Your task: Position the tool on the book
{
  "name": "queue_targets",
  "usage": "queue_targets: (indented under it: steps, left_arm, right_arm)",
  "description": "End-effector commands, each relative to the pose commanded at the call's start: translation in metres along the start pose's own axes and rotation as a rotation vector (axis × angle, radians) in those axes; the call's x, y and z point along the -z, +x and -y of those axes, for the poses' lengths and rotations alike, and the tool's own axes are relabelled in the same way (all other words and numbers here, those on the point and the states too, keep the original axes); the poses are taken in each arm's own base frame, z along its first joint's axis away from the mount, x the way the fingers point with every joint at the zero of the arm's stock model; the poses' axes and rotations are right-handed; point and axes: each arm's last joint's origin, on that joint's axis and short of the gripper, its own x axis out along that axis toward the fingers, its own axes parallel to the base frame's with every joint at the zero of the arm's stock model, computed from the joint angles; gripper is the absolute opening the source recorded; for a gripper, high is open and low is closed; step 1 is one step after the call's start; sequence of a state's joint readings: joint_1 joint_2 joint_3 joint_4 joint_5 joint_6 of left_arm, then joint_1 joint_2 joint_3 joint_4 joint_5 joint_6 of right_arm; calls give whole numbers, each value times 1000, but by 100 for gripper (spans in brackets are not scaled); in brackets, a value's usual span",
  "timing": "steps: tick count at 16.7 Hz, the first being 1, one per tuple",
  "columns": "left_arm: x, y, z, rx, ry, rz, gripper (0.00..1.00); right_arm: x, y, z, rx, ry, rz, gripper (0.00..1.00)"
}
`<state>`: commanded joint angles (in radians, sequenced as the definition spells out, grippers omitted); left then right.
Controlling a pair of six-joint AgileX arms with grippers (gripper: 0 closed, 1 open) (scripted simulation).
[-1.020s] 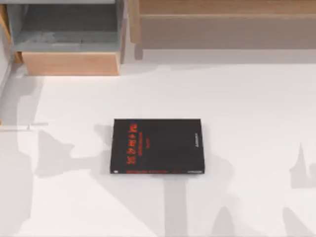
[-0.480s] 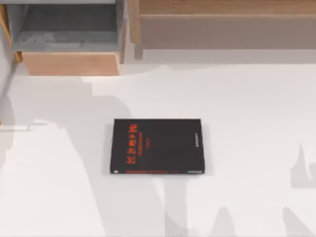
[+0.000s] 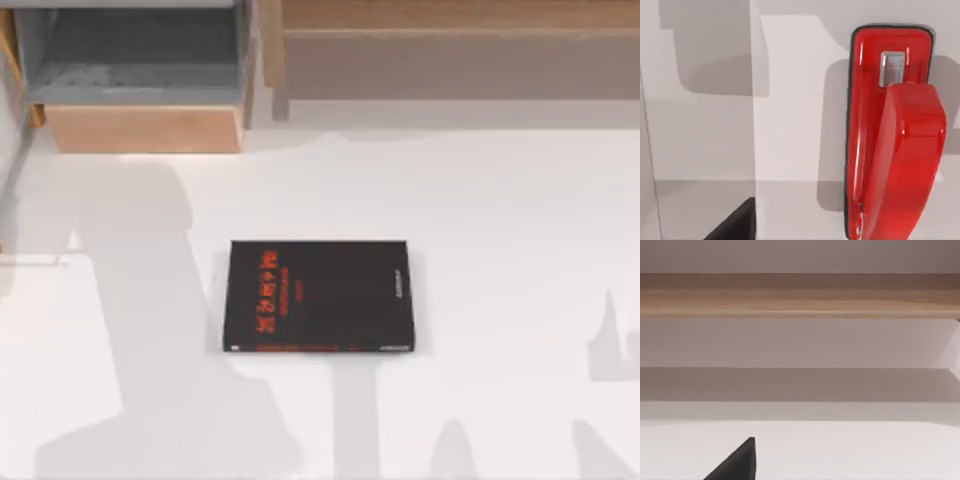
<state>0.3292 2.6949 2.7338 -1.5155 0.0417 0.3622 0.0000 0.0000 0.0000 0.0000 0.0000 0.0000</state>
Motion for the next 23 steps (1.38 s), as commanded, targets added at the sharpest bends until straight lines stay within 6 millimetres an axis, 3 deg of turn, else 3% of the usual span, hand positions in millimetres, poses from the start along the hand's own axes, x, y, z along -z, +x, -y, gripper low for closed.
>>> queue_targets:
  steps: [7,16,23]
  left_arm:
    - [0,4,-3,2,-4,-5,100]
    - [-1,23,-7,2,1,-1,100]
    - [0,50,0,0,0,0,100]
  right_arm:
    - [0,0,0,0,0,0,100]
    - [0,0,0,0,0,0,100]
    - [0,0,0,0,0,0,100]
